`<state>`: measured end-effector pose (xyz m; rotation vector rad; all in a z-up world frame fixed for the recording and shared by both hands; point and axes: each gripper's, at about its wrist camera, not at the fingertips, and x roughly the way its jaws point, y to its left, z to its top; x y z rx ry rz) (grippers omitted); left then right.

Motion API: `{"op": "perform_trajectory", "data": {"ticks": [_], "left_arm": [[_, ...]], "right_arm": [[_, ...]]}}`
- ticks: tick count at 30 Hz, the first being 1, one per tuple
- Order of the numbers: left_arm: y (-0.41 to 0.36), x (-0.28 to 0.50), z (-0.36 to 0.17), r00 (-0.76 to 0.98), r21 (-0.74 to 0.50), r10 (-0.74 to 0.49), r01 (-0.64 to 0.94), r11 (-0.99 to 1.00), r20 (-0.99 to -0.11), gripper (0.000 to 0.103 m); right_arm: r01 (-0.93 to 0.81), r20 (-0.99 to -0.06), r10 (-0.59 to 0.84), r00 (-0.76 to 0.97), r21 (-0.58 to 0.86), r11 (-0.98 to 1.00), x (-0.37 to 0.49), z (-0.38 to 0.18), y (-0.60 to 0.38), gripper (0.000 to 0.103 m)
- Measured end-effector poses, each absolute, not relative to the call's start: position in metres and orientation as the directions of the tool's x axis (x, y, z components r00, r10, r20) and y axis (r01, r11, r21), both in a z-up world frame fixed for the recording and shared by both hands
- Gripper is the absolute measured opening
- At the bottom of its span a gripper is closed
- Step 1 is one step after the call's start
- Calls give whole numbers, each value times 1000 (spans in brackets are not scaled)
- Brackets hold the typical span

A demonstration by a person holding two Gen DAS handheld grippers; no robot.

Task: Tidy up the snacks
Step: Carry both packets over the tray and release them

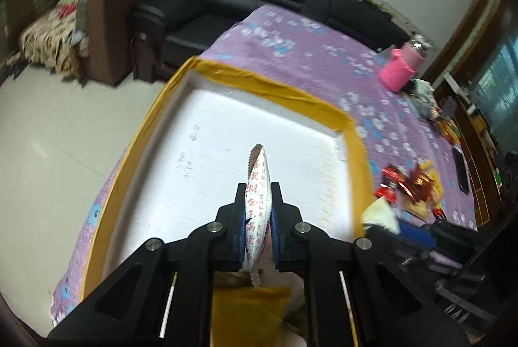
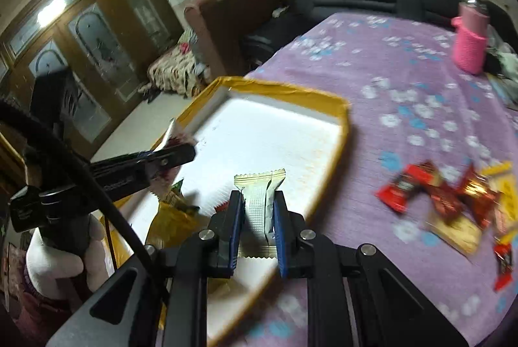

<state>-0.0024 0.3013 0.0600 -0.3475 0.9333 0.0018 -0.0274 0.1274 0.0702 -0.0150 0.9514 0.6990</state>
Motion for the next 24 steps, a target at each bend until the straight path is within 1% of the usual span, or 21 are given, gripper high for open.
{"op": "perform_trajectory", "data": {"ticks": [7, 9, 10, 11, 12, 14, 18, 19, 20, 21, 22, 23, 24], "left_arm": [[314, 4, 47, 566, -337, -190, -166, 927, -802, 14], [315, 4, 46, 562, -337, -192, -166, 927, -805, 17], [315, 4, 47, 564, -338, -193, -163, 927, -803, 22], [313, 3, 48, 566, -336, -192, -161, 928, -802, 29], [312, 2, 50, 570, -333, -189, -157, 930, -799, 33], [310, -2, 56, 583, -337, -192, -149, 930, -789, 48], [302, -22, 79, 632, -336, -186, -125, 934, -752, 58], [300, -28, 86, 644, -339, -186, -121, 933, -742, 66], [297, -38, 95, 664, -345, -183, -120, 931, -725, 76], [294, -45, 102, 682, -350, -179, -121, 929, -710, 81], [291, -57, 110, 710, -361, -172, -123, 924, -683, 91], [287, -73, 118, 751, -395, -181, -114, 912, -635, 96], [285, -84, 123, 778, -436, -209, -92, 895, -592, 96]], "right_arm": [[-541, -804, 497, 326, 272, 796, -6, 37, 157, 16], [-538, -809, 487, 329, 263, 801, -5, 34, 160, 17], [-537, -809, 487, 330, 264, 801, -5, 34, 160, 20], [-533, -807, 488, 331, 267, 803, -4, 34, 160, 20], [-527, -803, 491, 338, 271, 806, -5, 35, 159, 20], [-522, -795, 501, 342, 283, 805, -8, 39, 156, 22], [-523, -769, 512, 383, 276, 806, -19, 58, 142, 22], [-522, -759, 515, 398, 274, 808, -22, 64, 136, 24], [-518, -750, 517, 414, 272, 811, -25, 70, 129, 25], [-514, -738, 517, 433, 269, 815, -29, 77, 121, 28], [-508, -727, 515, 455, 263, 820, -34, 84, 111, 31], [-500, -714, 511, 478, 257, 827, -38, 92, 99, 31], [-489, -703, 504, 502, 249, 836, -42, 99, 86, 31]]}}
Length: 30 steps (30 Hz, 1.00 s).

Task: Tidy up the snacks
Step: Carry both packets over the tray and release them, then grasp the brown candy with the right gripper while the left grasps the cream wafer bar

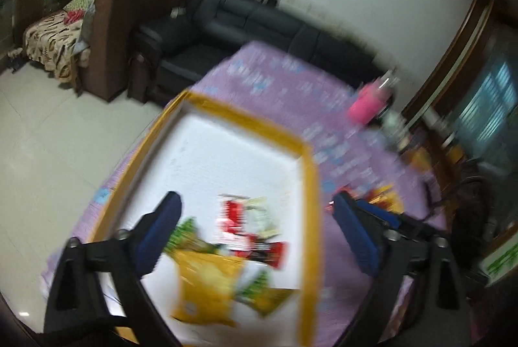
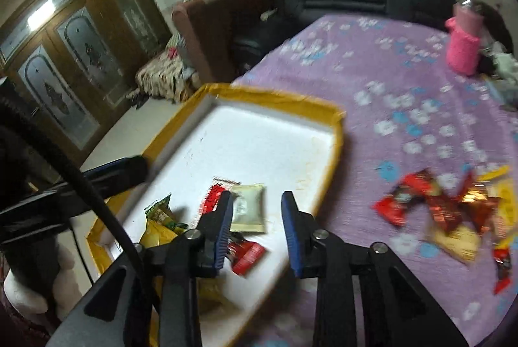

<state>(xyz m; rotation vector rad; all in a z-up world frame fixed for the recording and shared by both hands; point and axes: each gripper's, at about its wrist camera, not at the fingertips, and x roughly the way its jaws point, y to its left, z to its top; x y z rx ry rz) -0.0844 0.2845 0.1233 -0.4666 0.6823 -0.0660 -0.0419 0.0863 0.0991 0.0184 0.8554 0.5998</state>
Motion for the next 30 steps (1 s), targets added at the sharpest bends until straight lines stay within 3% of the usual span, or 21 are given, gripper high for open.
{"op": "perform_trajectory", "data": {"ticks": [2, 4, 7, 11, 15, 19, 21, 22, 25, 30], "left_arm": [[276, -108, 128, 802, -555, -318, -21, 832, -506, 97], [265, -120, 130, 784, -617, -400, 28, 786, -474, 97], [237, -134, 135, 760, -623, -453, 81, 778, -467, 97], [205, -148, 154, 771, -575, -443, 123, 809, -457, 97], [182, -159, 167, 819, -464, -344, 109, 879, -459, 97], [169, -156, 158, 822, -393, -294, 94, 915, -488, 97], [168, -150, 147, 806, -390, -299, 93, 916, -511, 97], [168, -148, 142, 799, -393, -301, 88, 915, -521, 97], [174, -140, 128, 782, -401, -294, 62, 914, -549, 96], [189, -132, 118, 772, -412, -274, 18, 911, -573, 96]], "right_arm": [[-466, -682, 489, 544, 239, 852, -48, 113, 63, 31], [-422, -650, 466, 601, 237, 875, -56, 132, 25, 31], [-350, -608, 420, 674, 238, 906, -64, 161, -29, 39], [-242, -559, 309, 769, 193, 951, -76, 196, -92, 43], [-140, -520, 196, 831, 145, 979, -74, 218, -137, 53], [-104, -590, 169, 790, 144, 984, -41, 191, -145, 55], [-104, -641, 184, 745, 161, 982, -23, 164, -139, 51], [-111, -668, 197, 718, 170, 979, -15, 148, -133, 41], [-148, -738, 230, 634, 176, 973, 12, 104, -105, 28], [-189, -790, 241, 564, 161, 969, 63, 64, -61, 27]]}}
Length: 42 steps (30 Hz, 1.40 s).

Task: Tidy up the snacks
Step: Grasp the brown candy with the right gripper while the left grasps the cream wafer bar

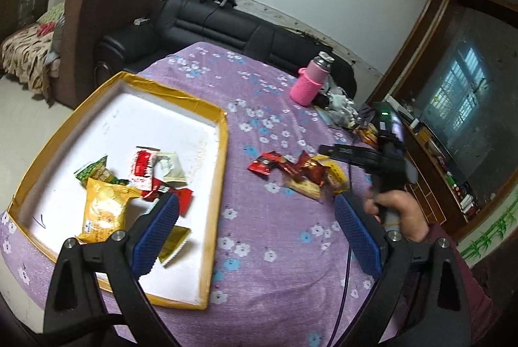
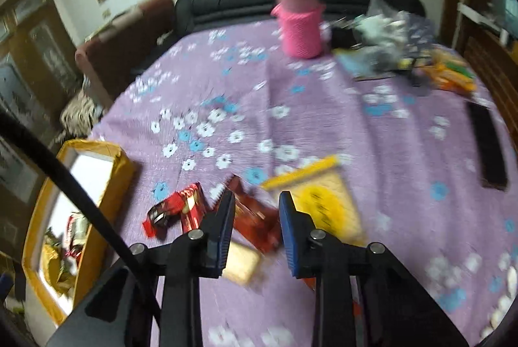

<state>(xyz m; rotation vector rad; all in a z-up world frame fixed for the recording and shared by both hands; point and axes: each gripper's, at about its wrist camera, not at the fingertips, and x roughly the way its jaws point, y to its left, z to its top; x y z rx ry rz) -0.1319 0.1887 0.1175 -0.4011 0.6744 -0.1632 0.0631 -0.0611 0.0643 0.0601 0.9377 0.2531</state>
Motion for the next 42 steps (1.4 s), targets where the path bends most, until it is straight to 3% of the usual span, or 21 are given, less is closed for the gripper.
{"op": "perform_trajectory", "data": {"ticks": [5, 10, 12, 15, 23, 29, 31, 38, 42], "left_arm": [[198, -123, 107, 758, -422, -274, -2, 906, -592, 96], [192, -110, 94, 736, -439, -306, 12, 898, -604, 96], [186, -105, 89, 723, -444, -316, 14, 896, -614, 96], [177, -102, 84, 701, -440, -325, 19, 898, -634, 96], [162, -106, 87, 689, -378, -291, 27, 925, -664, 96], [138, -101, 82, 671, -331, -276, 49, 942, -688, 96], [129, -98, 78, 657, -318, -276, 58, 946, -702, 96], [103, -80, 62, 613, -296, -273, 67, 953, -741, 96], [75, -49, 42, 576, -217, -223, 81, 973, -786, 96]], "right_arm": [[-227, -843, 282, 458, 196, 954, 72, 32, -43, 27], [-267, -816, 520, 253, 458, 848, 34, 32, -66, 21], [-268, -805, 506, 310, 436, 859, 19, 41, -78, 23], [-287, -808, 433, 399, 339, 896, 1, 44, -80, 36], [-392, -812, 401, 425, 234, 890, -1, 25, -41, 42], [-403, -806, 370, 463, 180, 897, -9, 20, -38, 42], [-420, -805, 371, 462, 170, 891, -12, 16, -37, 32], [-345, -744, 426, 515, 275, 897, -23, 21, -80, 29], [-308, -693, 466, 550, 350, 885, -30, 27, -107, 29]]}}
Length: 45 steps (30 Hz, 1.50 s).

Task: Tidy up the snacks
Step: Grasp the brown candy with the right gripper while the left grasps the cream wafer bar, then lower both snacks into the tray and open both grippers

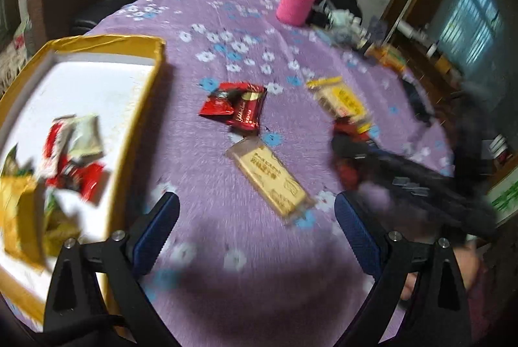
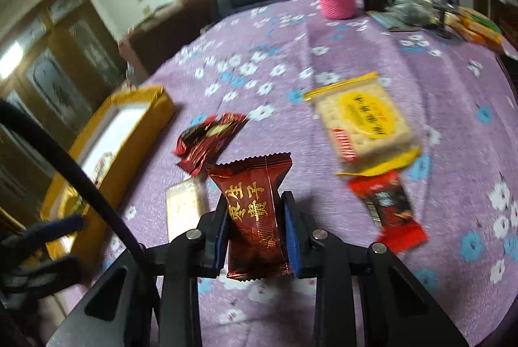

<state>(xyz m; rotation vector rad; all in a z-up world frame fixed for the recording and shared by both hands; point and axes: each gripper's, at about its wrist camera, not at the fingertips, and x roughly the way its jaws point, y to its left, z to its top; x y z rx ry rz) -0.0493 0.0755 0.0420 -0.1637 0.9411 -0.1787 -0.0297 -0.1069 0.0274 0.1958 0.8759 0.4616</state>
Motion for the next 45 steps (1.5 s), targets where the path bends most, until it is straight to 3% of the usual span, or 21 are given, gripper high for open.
{"op": "perform_trajectory", "data": {"ticks": [6, 9, 10, 11, 12, 19, 27, 35, 40, 45], "left_arm": [[44, -7, 14, 513, -89, -123, 90, 992, -849, 95], [30, -5, 7, 547, 17, -54, 123, 992, -835, 74], [29, -7, 8, 557, 6, -79, 149, 989, -826, 53], [28, -8, 10, 561, 6, -86, 160, 987, -824, 39], [28, -9, 11, 562, 19, -75, 160, 987, -824, 36], [55, -17, 20, 559, -79, -135, 123, 989, -818, 35], [126, -45, 70, 633, -241, -220, 54, 969, -742, 35], [232, -42, 110, 702, -241, -109, -92, 966, -704, 35], [276, -22, 99, 689, -225, -48, -169, 960, -723, 36], [304, 4, 76, 649, -237, -40, -218, 947, -760, 36]], "right_arm": [[-263, -644, 502, 577, 435, 861, -26, 33, -130, 29], [-256, -640, 507, 577, 447, 857, -25, 33, -132, 29], [-258, -639, 509, 576, 449, 856, -25, 34, -131, 29], [-260, -639, 510, 576, 448, 856, -25, 34, -131, 29], [-263, -639, 510, 576, 446, 855, -26, 34, -129, 29], [-279, -639, 505, 581, 427, 860, -28, 33, -125, 29], [-279, -626, 503, 596, 426, 861, -32, 36, -118, 29], [-395, -623, 571, 535, 413, 821, -31, 81, -48, 29], [-507, -655, 630, 417, 407, 759, -19, 99, 37, 29], [-539, -728, 596, 339, 368, 757, -2, 77, 109, 29]]}}
